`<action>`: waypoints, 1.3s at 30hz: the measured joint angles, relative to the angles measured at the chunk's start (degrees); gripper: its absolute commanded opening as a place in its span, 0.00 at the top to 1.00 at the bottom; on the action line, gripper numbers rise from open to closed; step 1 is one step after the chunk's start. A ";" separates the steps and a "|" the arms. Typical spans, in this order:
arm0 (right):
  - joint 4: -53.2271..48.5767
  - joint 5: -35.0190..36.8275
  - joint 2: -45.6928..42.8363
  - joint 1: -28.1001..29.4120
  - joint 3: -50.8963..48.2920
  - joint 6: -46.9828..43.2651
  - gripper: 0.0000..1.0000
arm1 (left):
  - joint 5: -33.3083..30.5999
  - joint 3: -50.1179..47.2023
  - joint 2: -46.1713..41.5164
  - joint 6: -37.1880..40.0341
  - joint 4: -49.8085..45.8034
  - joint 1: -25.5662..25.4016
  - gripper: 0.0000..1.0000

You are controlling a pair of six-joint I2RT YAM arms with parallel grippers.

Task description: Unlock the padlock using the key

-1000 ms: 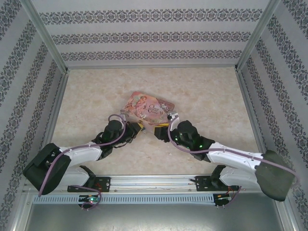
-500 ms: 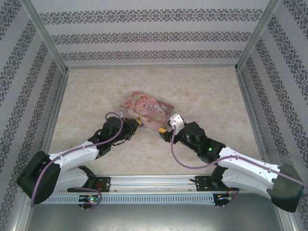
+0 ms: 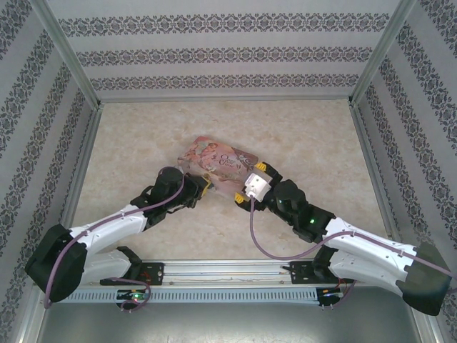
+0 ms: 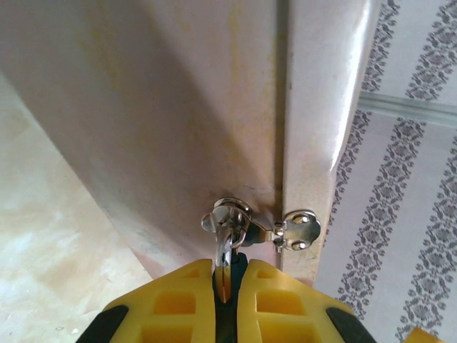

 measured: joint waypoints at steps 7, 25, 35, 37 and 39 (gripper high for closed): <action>1.09 -2.08 0.24 0.85 0.00 -4.92 0.11 | -2.47 1.25 -4.22 -3.61 -7.89 0.00 1.00; 1.42 -8.04 14.60 4.87 7.67 -20.35 0.48 | -1.92 6.01 -2.99 -6.84 -15.45 0.00 1.00; 1.38 -10.86 20.79 5.25 10.62 -21.75 0.59 | -1.95 5.95 -3.02 -7.48 -15.54 0.00 1.00; 1.38 -11.30 21.66 5.25 11.10 -21.88 0.61 | -1.95 5.92 -3.02 -7.48 -15.56 0.00 1.00; 1.38 -11.56 22.21 5.25 11.41 -22.05 0.63 | -1.95 5.92 -3.04 -7.48 -15.56 0.00 1.00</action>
